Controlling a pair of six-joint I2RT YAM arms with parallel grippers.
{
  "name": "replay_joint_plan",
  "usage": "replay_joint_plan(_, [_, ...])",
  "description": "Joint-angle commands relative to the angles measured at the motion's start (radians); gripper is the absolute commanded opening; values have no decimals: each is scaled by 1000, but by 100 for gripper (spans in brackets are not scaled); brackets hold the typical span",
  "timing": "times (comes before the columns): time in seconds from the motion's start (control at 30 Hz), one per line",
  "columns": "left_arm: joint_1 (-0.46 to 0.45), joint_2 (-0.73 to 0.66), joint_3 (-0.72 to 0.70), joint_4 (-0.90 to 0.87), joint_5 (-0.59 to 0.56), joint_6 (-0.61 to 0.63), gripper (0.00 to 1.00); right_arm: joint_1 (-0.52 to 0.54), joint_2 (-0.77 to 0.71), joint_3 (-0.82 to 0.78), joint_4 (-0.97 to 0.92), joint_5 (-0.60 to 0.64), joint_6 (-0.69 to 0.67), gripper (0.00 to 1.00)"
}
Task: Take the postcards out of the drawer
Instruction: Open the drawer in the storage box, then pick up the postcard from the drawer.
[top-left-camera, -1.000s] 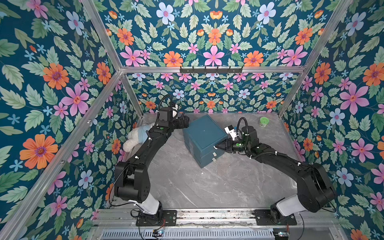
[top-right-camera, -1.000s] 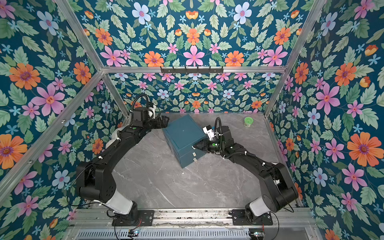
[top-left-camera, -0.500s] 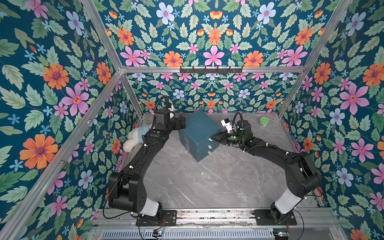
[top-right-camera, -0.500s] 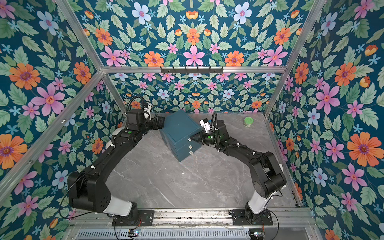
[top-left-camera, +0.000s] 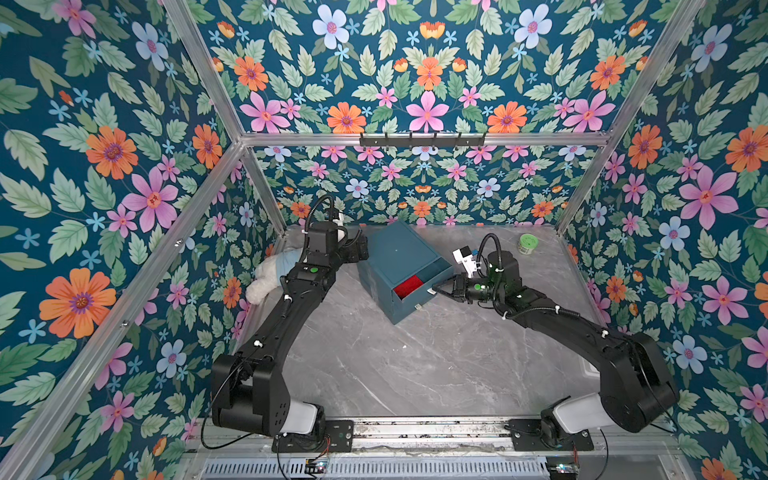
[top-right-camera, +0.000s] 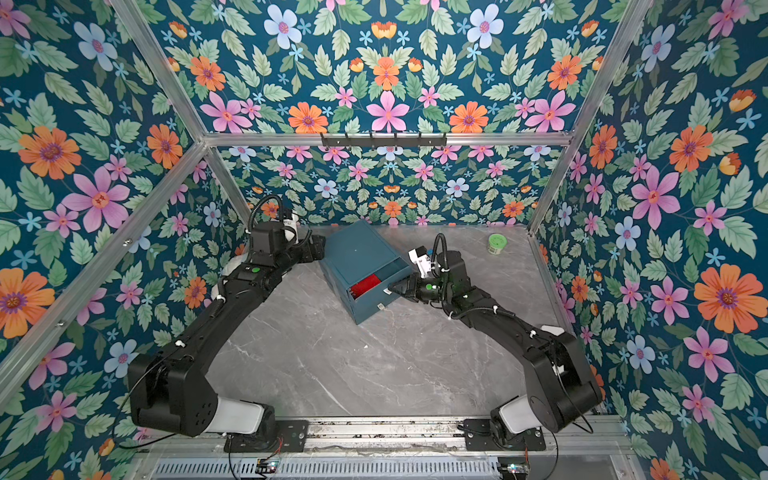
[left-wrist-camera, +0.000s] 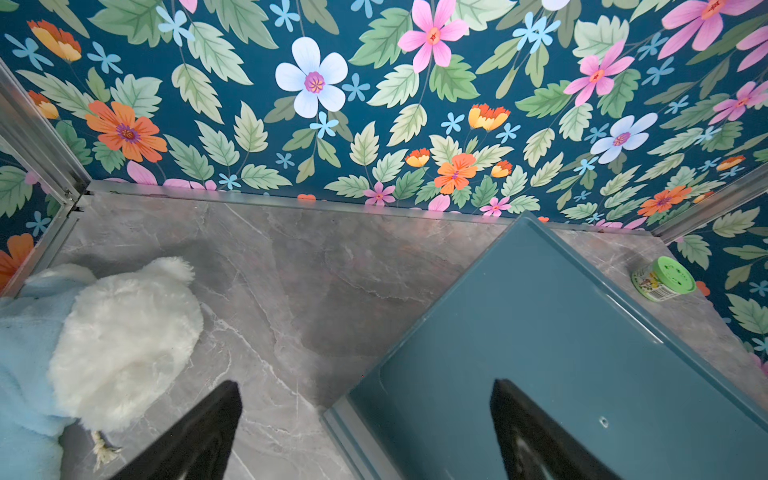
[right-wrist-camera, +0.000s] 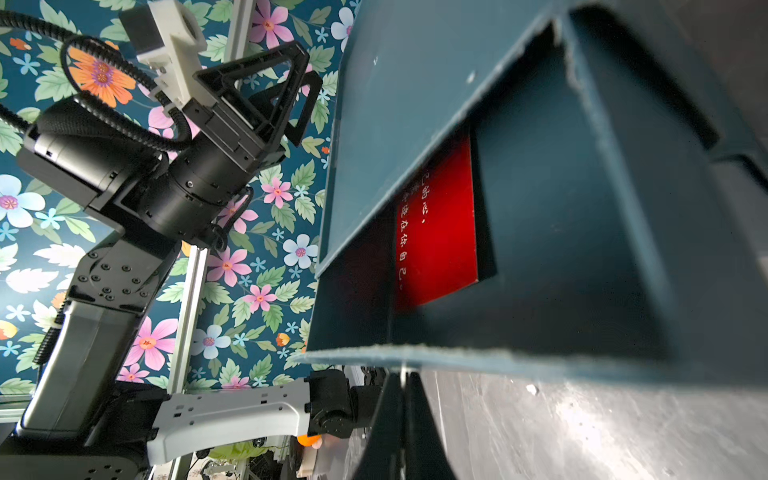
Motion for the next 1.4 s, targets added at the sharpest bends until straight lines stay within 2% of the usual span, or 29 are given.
replay_joint_plan(0.0, [0, -11, -6, 21, 5, -23, 96, 0, -51, -32, -65, -6, -39, 0])
replay_joint_plan(0.3, [1, -34, -40, 37, 11, -64, 96, -1, -230, -126, -279, 57, -118, 0])
replay_joint_plan(0.53, [0, -32, -54, 50, 36, -105, 96, 0, -260, -160, -328, 77, -136, 0])
replay_joint_plan(0.63, [1, -34, -57, 52, 61, -122, 95, -1, -274, -147, -359, 93, -154, 18])
replay_joint_plan(0.73, [0, -41, -62, 51, 97, -146, 95, 0, -305, -122, -424, 135, -185, 41])
replay_joint_plan(0.83, [-1, -57, -72, 35, 132, -167, 95, 0, -339, -75, -512, 177, -229, 51])
replay_joint_plan(1.07, [-2, -145, -131, -27, 144, -181, 98, 0, -324, 87, -641, 220, -309, 56])
replay_joint_plan(1.23, [-4, -205, -186, -45, 176, -202, 100, -1, -223, 213, -655, 229, -355, 58])
replay_joint_plan(1.37, [-8, -232, -236, -37, 249, -238, 100, 3, -121, 314, -659, 218, -380, 60])
